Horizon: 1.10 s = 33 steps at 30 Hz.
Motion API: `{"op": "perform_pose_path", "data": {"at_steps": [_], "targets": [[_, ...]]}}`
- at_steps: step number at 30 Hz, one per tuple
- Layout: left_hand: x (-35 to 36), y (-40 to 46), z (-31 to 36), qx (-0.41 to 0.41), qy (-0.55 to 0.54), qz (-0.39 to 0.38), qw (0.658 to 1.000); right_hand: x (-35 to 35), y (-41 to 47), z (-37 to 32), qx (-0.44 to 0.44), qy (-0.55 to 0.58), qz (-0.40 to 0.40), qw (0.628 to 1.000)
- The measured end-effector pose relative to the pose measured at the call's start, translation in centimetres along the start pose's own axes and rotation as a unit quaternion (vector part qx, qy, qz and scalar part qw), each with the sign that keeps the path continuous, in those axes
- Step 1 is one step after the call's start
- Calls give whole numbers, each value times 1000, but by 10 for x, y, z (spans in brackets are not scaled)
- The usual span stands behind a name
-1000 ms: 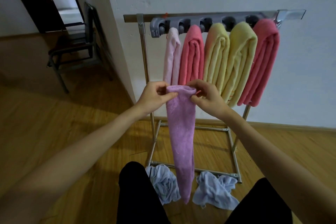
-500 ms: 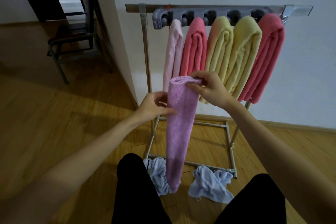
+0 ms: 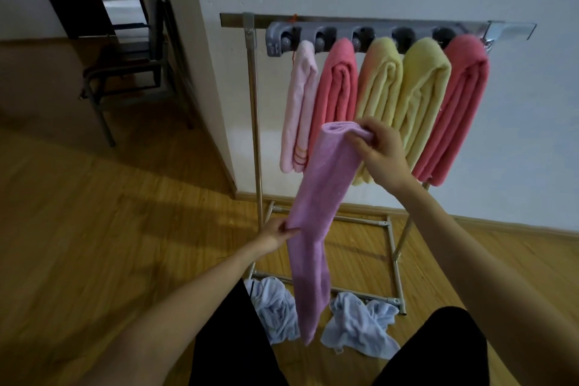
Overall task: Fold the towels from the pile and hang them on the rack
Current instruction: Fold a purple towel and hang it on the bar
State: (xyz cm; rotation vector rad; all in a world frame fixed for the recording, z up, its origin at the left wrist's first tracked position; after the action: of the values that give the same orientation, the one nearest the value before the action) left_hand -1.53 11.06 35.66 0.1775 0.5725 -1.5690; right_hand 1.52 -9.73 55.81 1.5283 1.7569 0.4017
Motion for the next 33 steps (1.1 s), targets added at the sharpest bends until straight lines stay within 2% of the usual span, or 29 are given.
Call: {"op": "perform_pose_path", "data": {"at_steps": [4,7,11,15,19,24,26,29,33], "targets": [[-23,5,6,-12,-49,63,997,-21,-24,33,109,-13,131,985],[-48,13,28,40,-20,114,993,-37,-38,59,208,-18,190,959],[-81,16,83,146,22,128,981,-40,-50,90,301,-64,139,941],[-108,14,143,221,57,138,964,-21,-57,113,371,-55,27,927],[-129,11,190,273,171,71,944,5,-46,108,347,-95,-134,924],[-139,-3,229,268,284,-27,920,24,-20,86,279,-100,-316,901],[-139,-7,237,265,301,-47,915,30,-5,65,208,-56,-324,921],[-138,-8,243,268,314,-54,909,37,12,23,158,90,-291,939],[-140,-12,248,276,300,-56,911,42,28,-3,93,138,-216,962]]}}
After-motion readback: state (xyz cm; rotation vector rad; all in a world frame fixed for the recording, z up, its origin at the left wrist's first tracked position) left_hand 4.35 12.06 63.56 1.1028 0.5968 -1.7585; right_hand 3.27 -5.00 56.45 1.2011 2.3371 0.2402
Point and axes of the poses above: each hand's wrist, its own y-axis towards the middle knuckle, its own x-axis out of the palm, z = x × y, the point moved 2 cm from there along y, towards the middle knuckle, and after that the axes turned 6 degrees about -x, right-handed, at the moved point
